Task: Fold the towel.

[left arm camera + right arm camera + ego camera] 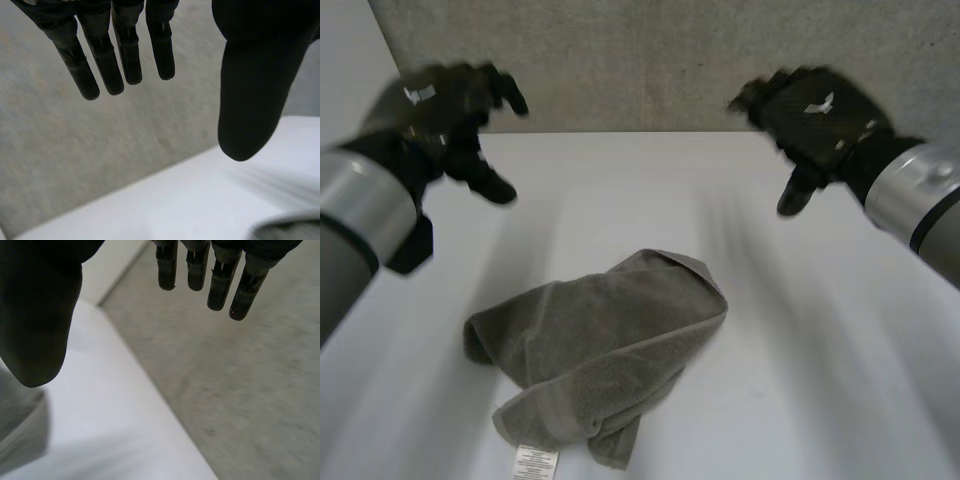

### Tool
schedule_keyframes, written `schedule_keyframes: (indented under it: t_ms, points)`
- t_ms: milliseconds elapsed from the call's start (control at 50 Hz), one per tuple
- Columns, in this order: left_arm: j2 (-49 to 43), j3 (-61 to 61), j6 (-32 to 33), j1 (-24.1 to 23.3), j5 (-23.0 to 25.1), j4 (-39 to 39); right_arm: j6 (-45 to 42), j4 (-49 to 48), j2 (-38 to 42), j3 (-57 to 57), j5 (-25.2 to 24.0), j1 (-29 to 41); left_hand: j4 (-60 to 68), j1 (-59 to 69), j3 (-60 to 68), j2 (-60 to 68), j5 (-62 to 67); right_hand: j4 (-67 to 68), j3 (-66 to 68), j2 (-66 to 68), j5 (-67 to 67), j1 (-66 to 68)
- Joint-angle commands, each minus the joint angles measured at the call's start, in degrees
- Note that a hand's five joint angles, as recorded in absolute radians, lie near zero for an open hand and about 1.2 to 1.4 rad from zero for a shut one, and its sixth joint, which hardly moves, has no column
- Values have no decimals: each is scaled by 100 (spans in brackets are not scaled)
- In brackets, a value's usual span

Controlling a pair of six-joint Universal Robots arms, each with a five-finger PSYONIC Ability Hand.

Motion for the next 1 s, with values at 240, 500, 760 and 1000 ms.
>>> schedule_keyframes:
  t_ms: [240, 500, 760, 1000]
  points:
    - [68, -2477, -145, -284, 813, 81, -944, 981, 1768, 294, -787, 125, -1677, -1679, -1671, -1678, -1675, 277, 400, 354, 450, 503]
    - [-1152, -2443, -93, -337, 699, 537, -909, 585, 2570, 259, -822, 284, -1126, -1128, -1120, -1127, -1124, 933, 1056, 1010, 1105, 1159]
    - [-2217, -2047, -40, -407, 163, 828, -672, -373, 2675, 320, -602, 679, 3007, 3006, 3013, 3006, 3009, 4196, 4319, 4273, 4369, 4422]
    - [-1963, -16, 540, -460, 30, 934, -111, -1266, 2667, -1065, 705, 794, 5015, 5013, 5021, 5014, 5017, 6444, 6567, 6521, 6617, 6670]
